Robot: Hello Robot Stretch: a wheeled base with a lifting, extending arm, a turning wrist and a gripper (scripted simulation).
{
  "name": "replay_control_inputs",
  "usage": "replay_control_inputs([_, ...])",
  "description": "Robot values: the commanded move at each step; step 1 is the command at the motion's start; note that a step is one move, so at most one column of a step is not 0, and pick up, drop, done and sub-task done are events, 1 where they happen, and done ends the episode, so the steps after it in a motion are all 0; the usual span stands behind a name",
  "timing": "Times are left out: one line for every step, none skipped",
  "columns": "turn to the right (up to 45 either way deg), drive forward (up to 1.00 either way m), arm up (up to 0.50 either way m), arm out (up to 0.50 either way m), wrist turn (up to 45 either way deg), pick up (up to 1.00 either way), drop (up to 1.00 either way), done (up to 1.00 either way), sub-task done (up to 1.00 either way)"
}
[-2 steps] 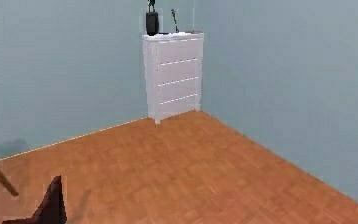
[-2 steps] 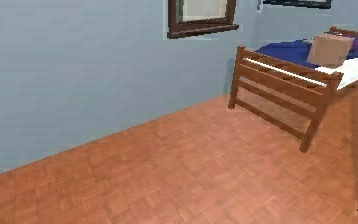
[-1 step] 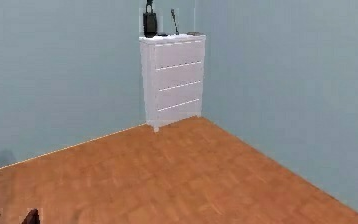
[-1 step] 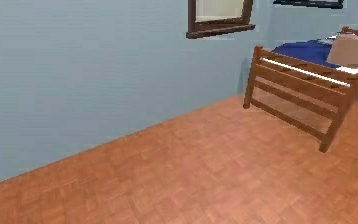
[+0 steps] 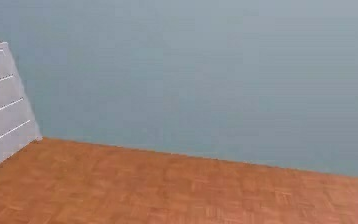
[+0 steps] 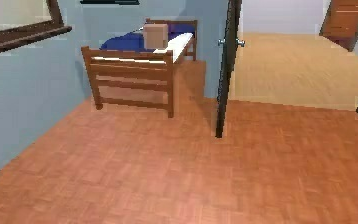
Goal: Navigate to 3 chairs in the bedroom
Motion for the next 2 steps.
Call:
replay_control_inputs([42.0, 0.0, 0.0, 0.0, 0.0, 0.0, 0.0, 0.0, 0.0])
replay_control_inputs([0.0, 0.1, 0.0, 0.0, 0.0, 0.0, 0.0, 0.0, 0.0])
